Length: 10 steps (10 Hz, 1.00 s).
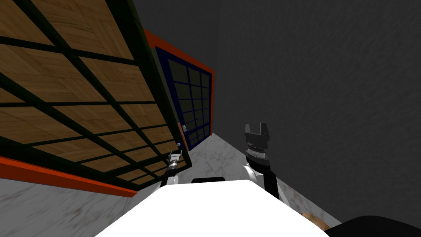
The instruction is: Pull the door open
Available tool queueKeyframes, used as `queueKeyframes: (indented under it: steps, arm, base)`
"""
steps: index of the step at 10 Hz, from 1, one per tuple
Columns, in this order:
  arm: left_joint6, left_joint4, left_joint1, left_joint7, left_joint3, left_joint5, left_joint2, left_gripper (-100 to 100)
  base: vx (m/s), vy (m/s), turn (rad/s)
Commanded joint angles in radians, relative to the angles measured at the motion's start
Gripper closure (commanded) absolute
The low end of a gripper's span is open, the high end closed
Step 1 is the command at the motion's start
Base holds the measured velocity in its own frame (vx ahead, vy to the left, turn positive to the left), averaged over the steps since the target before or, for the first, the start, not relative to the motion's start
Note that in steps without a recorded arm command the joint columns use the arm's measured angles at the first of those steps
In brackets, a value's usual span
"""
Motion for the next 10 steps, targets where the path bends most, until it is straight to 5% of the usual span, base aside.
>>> queueKeyframes:
  steps: [1,10]
  arm:
    - [0.002,-0.007,-0.001,0.050,-0.010,0.025,-0.006,-100]
    - [0.008,-0.029,-0.004,0.273,-0.044,0.111,-0.024,-100]
  base:
    - [-0.056,0.021,-0.050]
    - [-0.052,0.012,-0.030]
